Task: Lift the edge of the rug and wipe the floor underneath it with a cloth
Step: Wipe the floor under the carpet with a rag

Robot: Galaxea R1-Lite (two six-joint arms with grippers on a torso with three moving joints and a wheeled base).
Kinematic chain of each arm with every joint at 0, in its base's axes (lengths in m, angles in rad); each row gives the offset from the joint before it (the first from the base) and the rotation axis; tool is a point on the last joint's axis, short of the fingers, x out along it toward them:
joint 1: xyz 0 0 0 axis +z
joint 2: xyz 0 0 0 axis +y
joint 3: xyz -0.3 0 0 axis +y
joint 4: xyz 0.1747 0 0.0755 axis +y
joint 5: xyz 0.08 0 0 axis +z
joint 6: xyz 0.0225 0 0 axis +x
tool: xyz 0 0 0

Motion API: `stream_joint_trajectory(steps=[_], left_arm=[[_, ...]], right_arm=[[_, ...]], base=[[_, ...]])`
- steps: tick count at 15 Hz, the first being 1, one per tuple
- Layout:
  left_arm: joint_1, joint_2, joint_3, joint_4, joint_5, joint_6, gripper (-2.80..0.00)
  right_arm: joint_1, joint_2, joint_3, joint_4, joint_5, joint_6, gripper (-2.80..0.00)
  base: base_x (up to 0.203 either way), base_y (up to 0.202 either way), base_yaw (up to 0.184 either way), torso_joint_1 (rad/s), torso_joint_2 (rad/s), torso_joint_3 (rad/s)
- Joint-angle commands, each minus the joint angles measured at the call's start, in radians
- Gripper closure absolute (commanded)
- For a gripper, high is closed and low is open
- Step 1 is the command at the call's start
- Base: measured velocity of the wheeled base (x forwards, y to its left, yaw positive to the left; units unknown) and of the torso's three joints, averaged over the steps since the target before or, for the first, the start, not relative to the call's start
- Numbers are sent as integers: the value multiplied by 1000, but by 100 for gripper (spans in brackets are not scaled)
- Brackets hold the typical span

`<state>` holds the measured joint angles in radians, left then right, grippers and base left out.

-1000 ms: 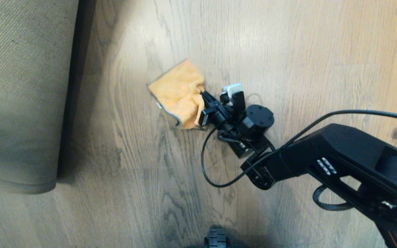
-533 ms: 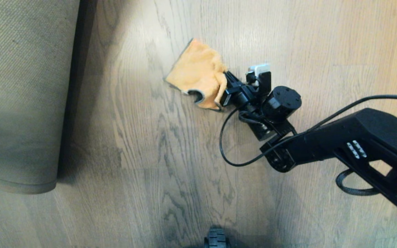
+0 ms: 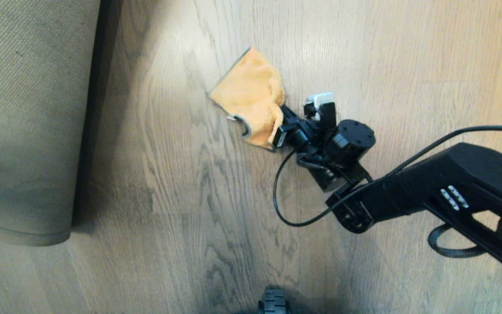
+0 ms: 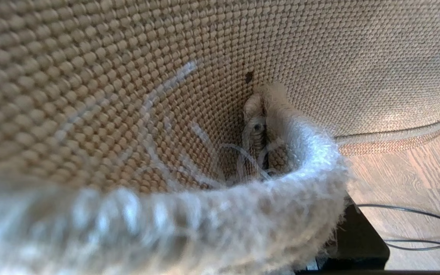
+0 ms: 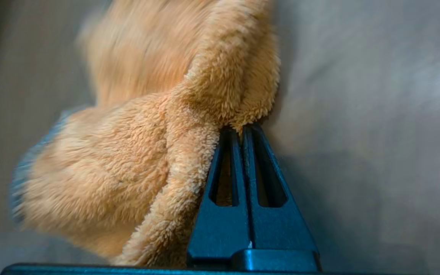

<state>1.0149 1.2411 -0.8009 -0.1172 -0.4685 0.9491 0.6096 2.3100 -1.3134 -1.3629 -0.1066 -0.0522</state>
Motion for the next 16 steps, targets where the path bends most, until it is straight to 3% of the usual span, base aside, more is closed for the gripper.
stream_joint_trajectory(steps=[1, 4, 7, 12, 16], left_arm=[[1, -3, 3, -1, -4, 5, 0], [6, -3, 3, -1, -2, 5, 0], [8, -5, 3, -1, -2, 3, 0], [8, -5, 5, -1, -2, 3, 0], [8, -8, 5, -1, -4, 3, 0]], right_arm=[[116, -10, 37, -26, 11, 0, 0], [295, -12, 59, -24, 9, 0, 0], [404, -9, 60, -21, 4, 0, 0], [387, -40, 64, -21, 2, 0, 0], [306, -67, 65, -19, 2, 0, 0]], base=[[0, 0, 0, 0, 0, 0], [0, 0, 0, 0, 0, 0], [0, 0, 0, 0, 0, 0], [0, 0, 0, 0, 0, 0], [0, 0, 0, 0, 0, 0]])
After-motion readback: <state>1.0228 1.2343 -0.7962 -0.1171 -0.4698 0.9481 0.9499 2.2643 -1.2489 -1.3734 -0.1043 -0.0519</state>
